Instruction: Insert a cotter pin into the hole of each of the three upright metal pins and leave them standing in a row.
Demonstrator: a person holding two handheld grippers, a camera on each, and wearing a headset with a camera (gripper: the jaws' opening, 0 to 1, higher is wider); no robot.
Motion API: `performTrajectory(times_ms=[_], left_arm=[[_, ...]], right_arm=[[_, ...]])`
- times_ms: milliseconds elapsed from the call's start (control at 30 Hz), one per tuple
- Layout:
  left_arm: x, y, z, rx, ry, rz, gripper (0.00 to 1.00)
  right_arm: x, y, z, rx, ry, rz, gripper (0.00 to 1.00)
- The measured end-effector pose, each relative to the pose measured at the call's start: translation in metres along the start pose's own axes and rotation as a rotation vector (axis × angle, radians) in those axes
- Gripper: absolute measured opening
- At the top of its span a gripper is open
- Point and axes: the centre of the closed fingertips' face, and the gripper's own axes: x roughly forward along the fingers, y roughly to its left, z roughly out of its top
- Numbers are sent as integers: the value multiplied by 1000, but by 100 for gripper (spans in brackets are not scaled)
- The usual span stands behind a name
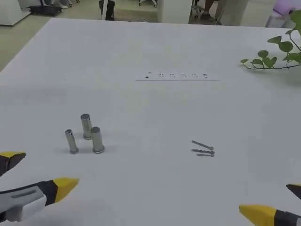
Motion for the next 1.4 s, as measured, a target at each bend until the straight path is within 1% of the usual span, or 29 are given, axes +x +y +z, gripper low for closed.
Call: performTrajectory(times_ms=[33,67,200,267,300,333,400,433,500,600,733,800,933,1033,1200,1267,1333,1400], left_arm=[[3,0,1,21,0,-4,71],[5,0,1,30,5,-8,71],[16,4,4,46,8,-18,68],[21,8,6,41,8,-13,70],[23,7,7,42,7,-26,71],[26,8,9,40,-3,-24,68],[30,11,11,38,-8,-19,64],[33,13,12,32,-6,-12,65],[38,16,13,44,-9,-6,66],[45,20,15,45,-9,-4,62],[52,22,17,42,-5,-11,56],[56,24,17,53,0,-8,54],[61,28,17,41,2,5,51],[63,29,18,65,2,14,45],[68,28,19,56,1,11,36],[70,26,18,46,2,-1,33],[72,25,18,32,7,-10,28],[72,26,17,20,13,-7,22]], right_arm=[[0,1,1,0,-1,1,80],[0,1,1,2,-2,0,80],[1,2,1,-1,2,0,80],[1,2,1,-1,3,1,80],[1,2,1,-1,3,1,80],[1,2,1,-2,4,0,79],[1,2,1,-1,6,-2,79],[1,2,0,2,8,-2,79],[1,2,-1,8,16,-1,79],[1,1,-2,7,16,-3,78],[1,1,-4,7,17,-7,78],[2,1,-4,12,15,-7,78],[3,1,-6,11,24,-1,78],[3,1,-5,9,22,-1,77],[5,1,-5,4,25,0,77],[5,1,-4,4,21,1,76],[5,1,-3,4,18,1,76],[5,1,-4,4,18,3,76]])
